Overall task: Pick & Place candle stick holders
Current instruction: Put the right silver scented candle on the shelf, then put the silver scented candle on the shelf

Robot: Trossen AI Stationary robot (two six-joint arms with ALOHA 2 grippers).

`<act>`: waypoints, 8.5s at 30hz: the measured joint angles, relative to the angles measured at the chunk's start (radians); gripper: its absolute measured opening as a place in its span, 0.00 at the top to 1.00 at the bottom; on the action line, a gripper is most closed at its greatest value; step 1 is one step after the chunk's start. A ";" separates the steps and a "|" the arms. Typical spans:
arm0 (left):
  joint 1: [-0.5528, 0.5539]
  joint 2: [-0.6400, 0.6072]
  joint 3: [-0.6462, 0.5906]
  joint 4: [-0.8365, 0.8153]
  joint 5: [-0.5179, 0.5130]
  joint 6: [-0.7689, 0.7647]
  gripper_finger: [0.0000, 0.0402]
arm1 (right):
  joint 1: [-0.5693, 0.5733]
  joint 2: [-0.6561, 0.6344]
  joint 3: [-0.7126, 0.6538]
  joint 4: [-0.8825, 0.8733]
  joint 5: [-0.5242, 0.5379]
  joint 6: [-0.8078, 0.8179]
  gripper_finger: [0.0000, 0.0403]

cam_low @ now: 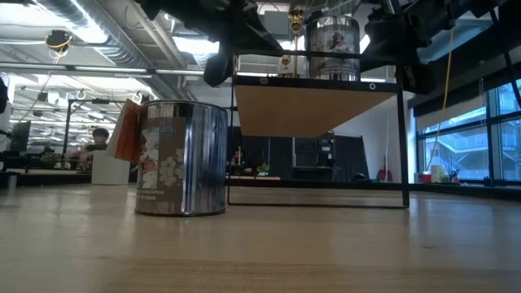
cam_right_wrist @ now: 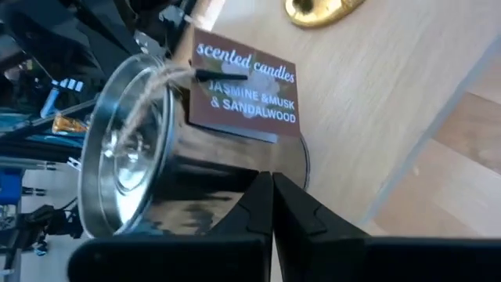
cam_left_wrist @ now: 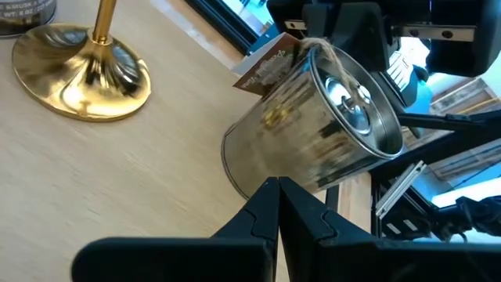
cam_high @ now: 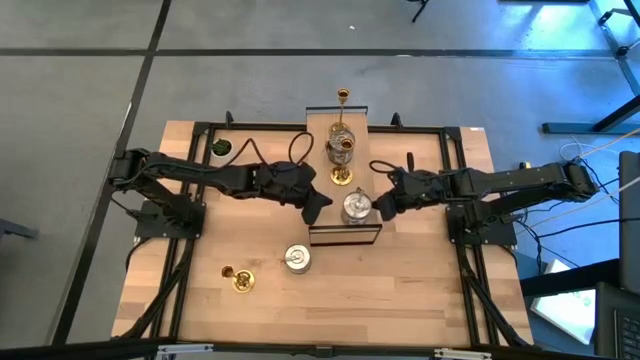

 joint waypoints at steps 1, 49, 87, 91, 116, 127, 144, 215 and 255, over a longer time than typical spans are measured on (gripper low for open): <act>0.000 0.000 0.000 0.000 0.006 0.001 1.00 | -0.003 0.000 0.000 0.007 0.000 0.000 0.99; 0.014 0.001 0.000 0.009 0.211 0.011 1.00 | 0.010 0.065 0.051 0.046 -0.123 0.004 0.99; 0.061 0.096 0.000 0.114 0.261 -0.007 1.00 | -0.065 0.096 0.052 0.067 -0.143 -0.058 1.00; 0.061 0.094 0.000 0.091 0.264 0.002 1.00 | -0.065 0.096 0.052 0.059 -0.143 -0.058 1.00; 0.106 0.093 0.000 0.080 0.276 0.009 1.00 | -0.131 0.095 0.051 0.038 -0.103 -0.107 1.00; 0.120 0.093 0.000 0.031 0.268 0.010 1.00 | -0.148 0.095 0.051 0.046 -0.111 -0.125 1.00; 0.132 0.093 0.000 0.031 0.255 0.010 1.00 | -0.156 0.095 0.051 0.062 -0.114 -0.129 1.00; -0.055 -0.246 0.000 -0.298 0.259 0.226 1.00 | 0.306 0.240 0.509 -0.506 0.350 0.264 0.99; -0.163 -0.293 0.000 -0.328 0.214 0.279 1.00 | 0.459 0.284 0.509 -0.003 0.380 0.073 0.99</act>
